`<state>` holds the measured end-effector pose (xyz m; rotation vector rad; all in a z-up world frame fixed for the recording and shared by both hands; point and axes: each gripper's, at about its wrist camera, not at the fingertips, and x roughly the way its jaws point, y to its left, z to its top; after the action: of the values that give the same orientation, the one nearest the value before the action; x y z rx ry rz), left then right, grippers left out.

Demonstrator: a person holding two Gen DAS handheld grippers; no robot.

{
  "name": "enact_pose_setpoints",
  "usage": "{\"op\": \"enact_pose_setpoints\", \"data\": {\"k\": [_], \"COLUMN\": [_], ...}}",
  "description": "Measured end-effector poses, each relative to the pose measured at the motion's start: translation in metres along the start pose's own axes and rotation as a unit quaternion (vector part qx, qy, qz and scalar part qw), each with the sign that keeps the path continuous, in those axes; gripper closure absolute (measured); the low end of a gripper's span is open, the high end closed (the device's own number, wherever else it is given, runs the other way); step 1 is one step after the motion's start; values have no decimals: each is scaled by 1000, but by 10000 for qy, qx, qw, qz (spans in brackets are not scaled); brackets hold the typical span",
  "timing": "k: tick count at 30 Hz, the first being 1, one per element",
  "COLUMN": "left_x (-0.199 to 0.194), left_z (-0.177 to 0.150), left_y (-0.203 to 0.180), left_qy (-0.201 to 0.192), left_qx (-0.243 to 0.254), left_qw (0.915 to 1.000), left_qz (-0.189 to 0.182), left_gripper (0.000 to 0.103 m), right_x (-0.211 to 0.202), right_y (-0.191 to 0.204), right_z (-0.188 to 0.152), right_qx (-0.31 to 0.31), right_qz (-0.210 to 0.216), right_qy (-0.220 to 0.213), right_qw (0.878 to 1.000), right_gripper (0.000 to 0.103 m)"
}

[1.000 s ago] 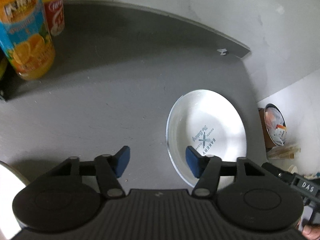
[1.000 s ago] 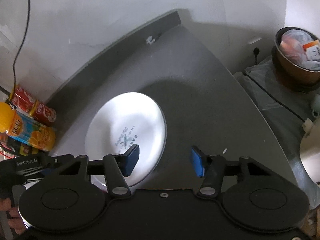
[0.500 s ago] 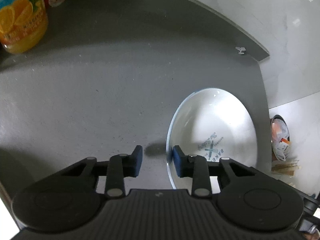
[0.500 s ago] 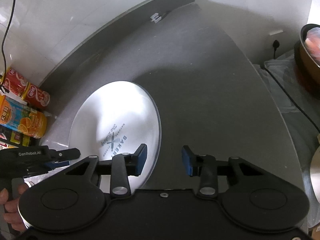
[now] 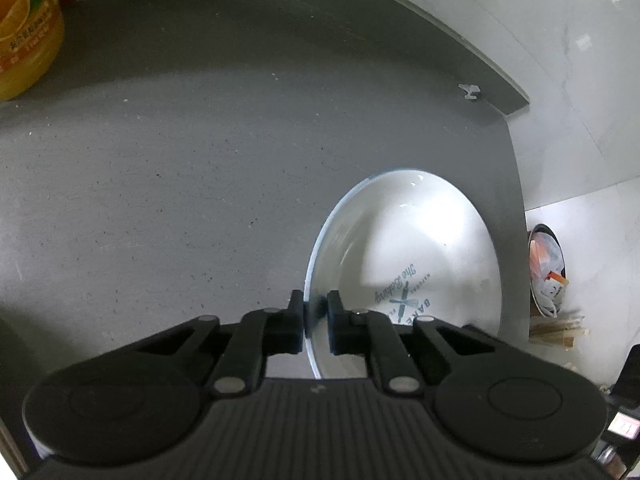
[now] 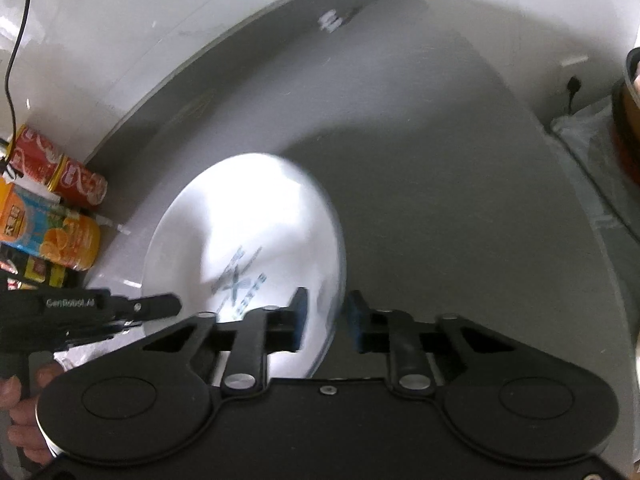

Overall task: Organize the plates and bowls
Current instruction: 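Close both grippers on the 'Bakery' plate rim and lift it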

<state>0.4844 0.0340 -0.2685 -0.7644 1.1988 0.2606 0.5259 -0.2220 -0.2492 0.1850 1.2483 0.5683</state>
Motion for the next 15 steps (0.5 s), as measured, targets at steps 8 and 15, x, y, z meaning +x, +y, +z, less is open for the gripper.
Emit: {"op": "enact_pose_setpoints", "data": {"k": [8, 15], "left_x": [-15, -26], "left_z": [-2, -2], "left_y": [-1, -2], "left_qy": [-87, -131], "left_qx": [202, 222], "left_qw": [9997, 9992], "left_qz": [-46, -298], "left_gripper": [95, 96], "right_x": [-17, -40], "right_y": [11, 18], "right_z": [-9, -11], "right_qx": [-229, -258], "right_qz": [-224, -302], "right_qy": [-222, -545], "right_qw": [9992, 9977], "right_gripper": [93, 93]}}
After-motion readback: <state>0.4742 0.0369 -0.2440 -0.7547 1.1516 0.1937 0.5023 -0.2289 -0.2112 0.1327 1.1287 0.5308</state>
